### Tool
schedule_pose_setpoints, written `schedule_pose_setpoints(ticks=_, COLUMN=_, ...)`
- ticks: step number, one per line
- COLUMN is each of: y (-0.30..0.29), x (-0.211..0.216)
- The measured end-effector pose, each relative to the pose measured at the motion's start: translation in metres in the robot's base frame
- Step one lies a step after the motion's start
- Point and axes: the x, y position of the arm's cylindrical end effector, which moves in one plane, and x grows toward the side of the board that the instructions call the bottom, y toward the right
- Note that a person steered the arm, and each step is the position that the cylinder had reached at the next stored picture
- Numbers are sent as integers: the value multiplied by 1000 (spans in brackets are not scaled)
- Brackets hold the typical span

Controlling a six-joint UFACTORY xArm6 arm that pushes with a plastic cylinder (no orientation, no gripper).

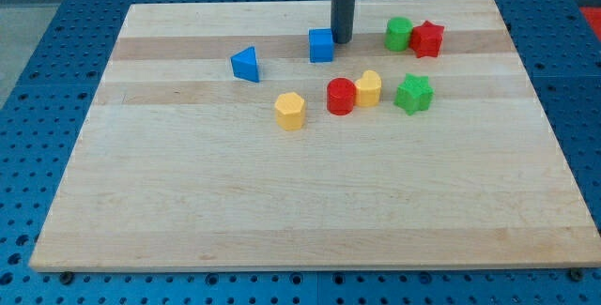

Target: Move the red circle in between the green star and heart

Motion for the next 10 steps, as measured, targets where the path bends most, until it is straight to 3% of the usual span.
schedule_pose_setpoints(ticks=1, y=-1, x=6)
schedule_pose_setpoints(ticks=3, y=-17, x=67)
schedule_pose_setpoints(ticks=4, y=-37, x=75)
schedule_pose_setpoints(ticks=7, y=-30, x=157)
schedule_pose_setpoints(ticks=10, y=32, x=153)
